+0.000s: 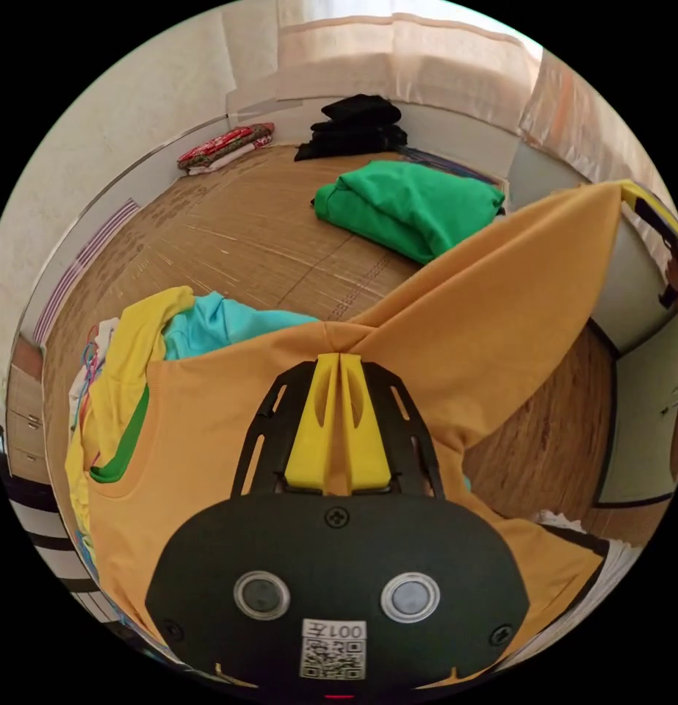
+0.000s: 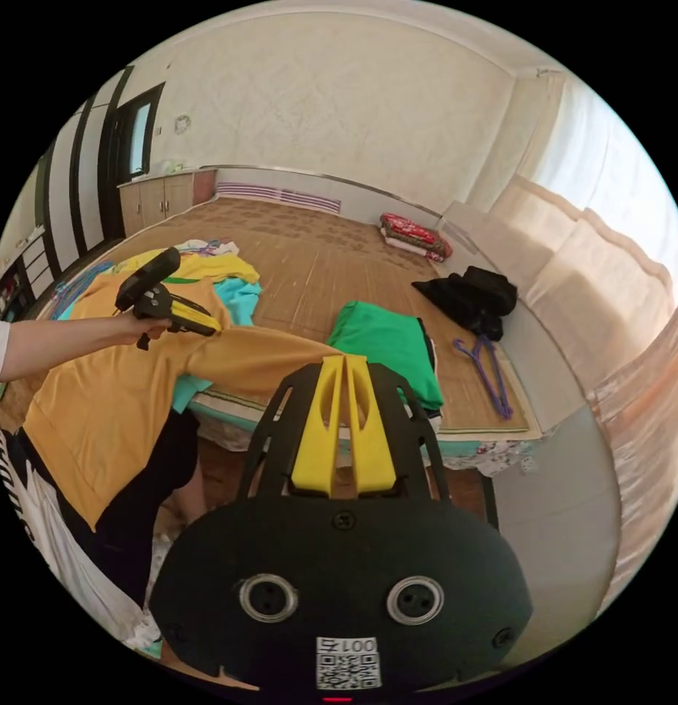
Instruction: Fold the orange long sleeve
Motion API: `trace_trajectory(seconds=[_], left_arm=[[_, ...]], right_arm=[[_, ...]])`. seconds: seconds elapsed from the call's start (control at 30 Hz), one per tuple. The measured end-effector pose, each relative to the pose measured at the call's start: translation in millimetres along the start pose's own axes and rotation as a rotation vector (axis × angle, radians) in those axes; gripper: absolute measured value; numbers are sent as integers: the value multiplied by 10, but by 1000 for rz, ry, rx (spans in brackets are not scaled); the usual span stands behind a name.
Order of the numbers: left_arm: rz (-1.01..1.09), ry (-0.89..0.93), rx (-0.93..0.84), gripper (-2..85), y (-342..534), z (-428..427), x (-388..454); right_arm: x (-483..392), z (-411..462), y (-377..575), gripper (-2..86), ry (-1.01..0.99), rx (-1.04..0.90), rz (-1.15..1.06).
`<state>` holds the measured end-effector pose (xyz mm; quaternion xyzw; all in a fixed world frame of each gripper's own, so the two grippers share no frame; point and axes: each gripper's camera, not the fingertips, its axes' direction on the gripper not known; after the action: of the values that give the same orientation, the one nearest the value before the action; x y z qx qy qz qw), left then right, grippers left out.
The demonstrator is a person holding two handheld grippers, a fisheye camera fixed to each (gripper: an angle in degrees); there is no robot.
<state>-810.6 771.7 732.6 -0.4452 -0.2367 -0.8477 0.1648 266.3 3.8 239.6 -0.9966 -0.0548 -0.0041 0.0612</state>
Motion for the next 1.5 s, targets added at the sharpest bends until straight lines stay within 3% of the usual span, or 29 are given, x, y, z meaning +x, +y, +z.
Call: trace_trajectory(seconds=[0.2,0.33,0.5,0.63,0.77,0.9,1.07,1.13,1.27,1.5], left_arm=[[-47,-36,60,-10,-83,-169,-86],[-137,-208,77,-10,51,-398,-204],[-37,-29,-18,-10,56,-164,-216],[-259,79,44,-10,192,-249,-470],[-317,-30,134,-10,570,-731,-712],[-305,-116,82,-10,1110,-1037,-845],[-287,-32,-2,-9,2103,-1226,-681],[-281,13,-18,-7,2339,-1273,-541],[-186,121,-39,17,2549,-1353,-132],[-39,158,-119,40,2471,-1313,198]], right_arm=[[-138,-185,-134,3,71,-7,-53],[-303,-373,-351,2,141,13,-99],[-583,-724,-692,3,-14,150,-158],[-1004,-1012,-1056,5,-172,246,-269],[-1619,-1024,-1349,8,-352,259,-444],[-2295,-648,-1459,16,-541,147,-568],[-3062,82,-1145,65,-798,-139,-691],[-3003,127,-1078,73,-821,-155,-652],[-2643,222,-995,88,-637,-177,-561],[-2924,394,-911,122,-709,-283,-652]])
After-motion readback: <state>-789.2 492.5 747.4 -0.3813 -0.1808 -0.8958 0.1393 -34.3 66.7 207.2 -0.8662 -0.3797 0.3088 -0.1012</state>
